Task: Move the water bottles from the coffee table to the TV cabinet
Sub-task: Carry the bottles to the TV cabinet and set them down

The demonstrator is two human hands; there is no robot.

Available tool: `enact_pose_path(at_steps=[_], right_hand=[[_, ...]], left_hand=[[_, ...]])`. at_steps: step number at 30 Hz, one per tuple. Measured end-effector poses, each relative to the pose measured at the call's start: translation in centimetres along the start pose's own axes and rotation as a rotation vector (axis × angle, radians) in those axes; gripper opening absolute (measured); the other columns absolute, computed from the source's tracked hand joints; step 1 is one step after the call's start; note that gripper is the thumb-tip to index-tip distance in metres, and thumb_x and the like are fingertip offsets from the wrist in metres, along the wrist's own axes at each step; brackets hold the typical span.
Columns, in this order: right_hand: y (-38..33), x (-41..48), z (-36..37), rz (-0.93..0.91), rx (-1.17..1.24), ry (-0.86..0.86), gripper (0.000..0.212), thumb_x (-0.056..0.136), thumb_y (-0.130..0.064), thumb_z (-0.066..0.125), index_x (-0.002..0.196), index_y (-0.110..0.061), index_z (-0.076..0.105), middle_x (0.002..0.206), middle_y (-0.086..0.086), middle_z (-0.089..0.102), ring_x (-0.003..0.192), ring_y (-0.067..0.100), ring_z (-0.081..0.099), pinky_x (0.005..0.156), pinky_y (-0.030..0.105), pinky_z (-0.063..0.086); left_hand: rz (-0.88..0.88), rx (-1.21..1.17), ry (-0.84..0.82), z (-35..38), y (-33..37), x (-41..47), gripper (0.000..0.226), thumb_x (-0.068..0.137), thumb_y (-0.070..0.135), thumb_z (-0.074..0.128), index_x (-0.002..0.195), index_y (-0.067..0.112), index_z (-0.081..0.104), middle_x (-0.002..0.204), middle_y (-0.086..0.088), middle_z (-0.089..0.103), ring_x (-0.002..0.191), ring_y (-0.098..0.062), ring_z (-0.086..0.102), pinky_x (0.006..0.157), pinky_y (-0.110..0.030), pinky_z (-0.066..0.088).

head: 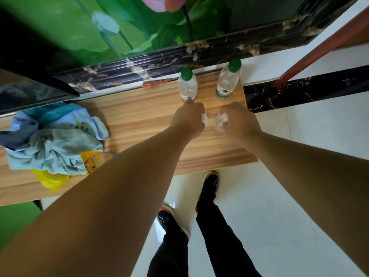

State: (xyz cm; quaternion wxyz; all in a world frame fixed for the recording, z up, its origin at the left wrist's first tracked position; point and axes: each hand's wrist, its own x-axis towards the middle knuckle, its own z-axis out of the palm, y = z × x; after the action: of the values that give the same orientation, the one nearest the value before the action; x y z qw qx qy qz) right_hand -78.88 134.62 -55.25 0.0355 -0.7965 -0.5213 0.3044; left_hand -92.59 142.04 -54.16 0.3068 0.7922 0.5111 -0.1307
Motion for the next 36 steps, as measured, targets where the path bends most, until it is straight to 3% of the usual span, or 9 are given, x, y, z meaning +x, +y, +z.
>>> enact_pose_path(at_steps=[4,11,16,19,24,28,32,36], right_hand=[[-0.2,0.3,0.1,-0.011,-0.026,0.001,0.037,0.084,-0.004,0.06,0.119,-0.016,0.059,0.123,0.009,0.054,0.106,0.032,0.057,0.086,0.038,0.047],[-0.2,0.0,-0.3,0.0,-0.001,-0.015,0.042,0.082,-0.003,0.065,0.122,-0.014,0.059,0.126,0.009,0.055,0.108,0.031,0.056,0.086,0.036,0.046],[0.4,-0.9,-0.7,0.026,-0.077,-0.065,0.049,0.082,-0.009,0.064,0.127,-0.024,0.053,0.143,0.004,0.037,0.117,0.033,0.047,0.086,0.041,0.048],[0.0,-1.9,-1.9,0.04,-0.092,-0.107,0.064,0.08,-0.016,0.069,0.137,-0.028,0.041,0.147,0.002,0.031,0.123,0.031,0.044,0.09,0.045,0.049],[-1.9,-3.9,-6.7,0.056,-0.073,-0.069,0.079,0.079,-0.021,0.071,0.146,-0.027,0.029,0.15,0.003,0.028,0.124,0.033,0.045,0.093,0.048,0.05],[-3.4,-5.8,-12.8,0.069,-0.034,0.008,0.071,0.08,-0.02,0.067,0.143,-0.022,0.034,0.141,0.005,0.035,0.121,0.032,0.048,0.09,0.045,0.05],[-4.5,-8.2,-19.8,0.066,-0.061,0.071,0.068,0.082,-0.029,0.068,0.141,-0.018,0.037,0.14,0.011,0.039,0.122,0.035,0.051,0.097,0.046,0.047],[-5.4,-11.1,-25.9,0.065,-0.044,0.169,0.057,0.083,-0.025,0.062,0.136,-0.015,0.043,0.132,0.015,0.043,0.111,0.036,0.056,0.093,0.046,0.05]], left_hand=[[-0.058,-0.059,0.047,-0.2,-0.3,0.5,0.045,0.079,0.002,0.058,0.122,0.016,0.057,0.129,-0.011,0.046,0.11,-0.035,0.056,0.091,-0.041,0.049],[0.0,-0.011,-0.09,-0.1,-1.1,-0.3,0.076,0.074,-0.003,0.06,0.139,0.025,0.033,0.144,-0.003,0.036,0.116,-0.035,0.054,0.086,-0.047,0.052],[-0.002,-0.012,-0.099,-0.6,-1.7,-1.4,0.092,0.073,0.0,0.059,0.147,0.032,0.014,0.152,0.0,0.028,0.119,-0.034,0.053,0.079,-0.043,0.052],[0.016,0.06,-0.131,-1.9,-1.5,-2.5,0.096,0.074,0.005,0.064,0.148,0.033,0.009,0.152,-0.003,0.024,0.117,-0.034,0.053,0.079,-0.044,0.053],[0.099,0.179,-0.138,-7.3,0.5,-3.7,0.086,0.078,0.018,0.065,0.147,0.027,0.015,0.148,-0.009,0.03,0.122,-0.035,0.046,0.093,-0.049,0.047],[0.154,0.242,-0.069,-12.1,3.4,-5.5,0.075,0.081,0.023,0.062,0.145,0.022,0.023,0.147,-0.009,0.033,0.126,-0.033,0.045,0.088,-0.042,0.043],[0.231,0.257,-0.05,-16.3,7.3,-7.9,0.06,0.082,0.024,0.06,0.138,0.014,0.039,0.14,-0.012,0.043,0.124,-0.032,0.046,0.1,-0.045,0.043],[0.372,0.267,0.047,-20.8,11.0,-10.2,0.051,0.081,0.026,0.059,0.13,0.017,0.049,0.127,-0.012,0.053,0.113,-0.032,0.053,0.093,-0.041,0.047]])
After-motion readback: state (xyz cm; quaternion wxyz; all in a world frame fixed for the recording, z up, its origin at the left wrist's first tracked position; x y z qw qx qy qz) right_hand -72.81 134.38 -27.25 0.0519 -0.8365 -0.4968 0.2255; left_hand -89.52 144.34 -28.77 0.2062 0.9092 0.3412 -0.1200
